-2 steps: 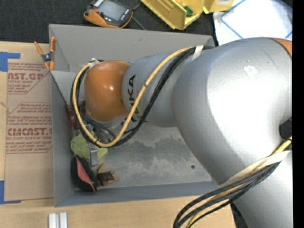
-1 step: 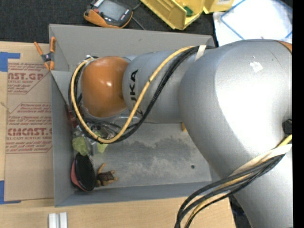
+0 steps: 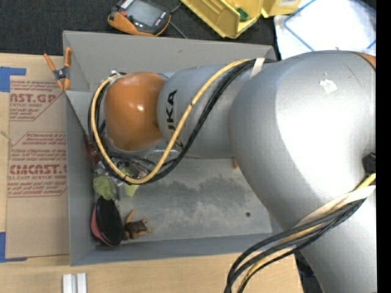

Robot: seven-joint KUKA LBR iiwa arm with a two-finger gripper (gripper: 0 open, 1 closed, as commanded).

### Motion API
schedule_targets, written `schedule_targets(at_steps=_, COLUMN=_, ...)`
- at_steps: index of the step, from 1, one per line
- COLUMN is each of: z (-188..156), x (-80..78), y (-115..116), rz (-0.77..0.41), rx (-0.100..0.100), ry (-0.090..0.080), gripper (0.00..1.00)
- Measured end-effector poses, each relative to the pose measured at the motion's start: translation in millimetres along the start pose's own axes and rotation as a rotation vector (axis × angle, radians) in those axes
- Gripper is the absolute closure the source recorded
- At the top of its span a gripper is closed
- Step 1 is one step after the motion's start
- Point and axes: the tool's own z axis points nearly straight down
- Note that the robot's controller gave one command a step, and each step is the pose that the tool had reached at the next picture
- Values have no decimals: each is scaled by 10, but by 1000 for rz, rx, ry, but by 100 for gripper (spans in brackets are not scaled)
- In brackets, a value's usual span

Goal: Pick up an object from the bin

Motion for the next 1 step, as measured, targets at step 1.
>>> schedule_targets(at_steps=1, z=-475, x=3, y=9, rz=0, rx=0, ry=2, gripper=100)
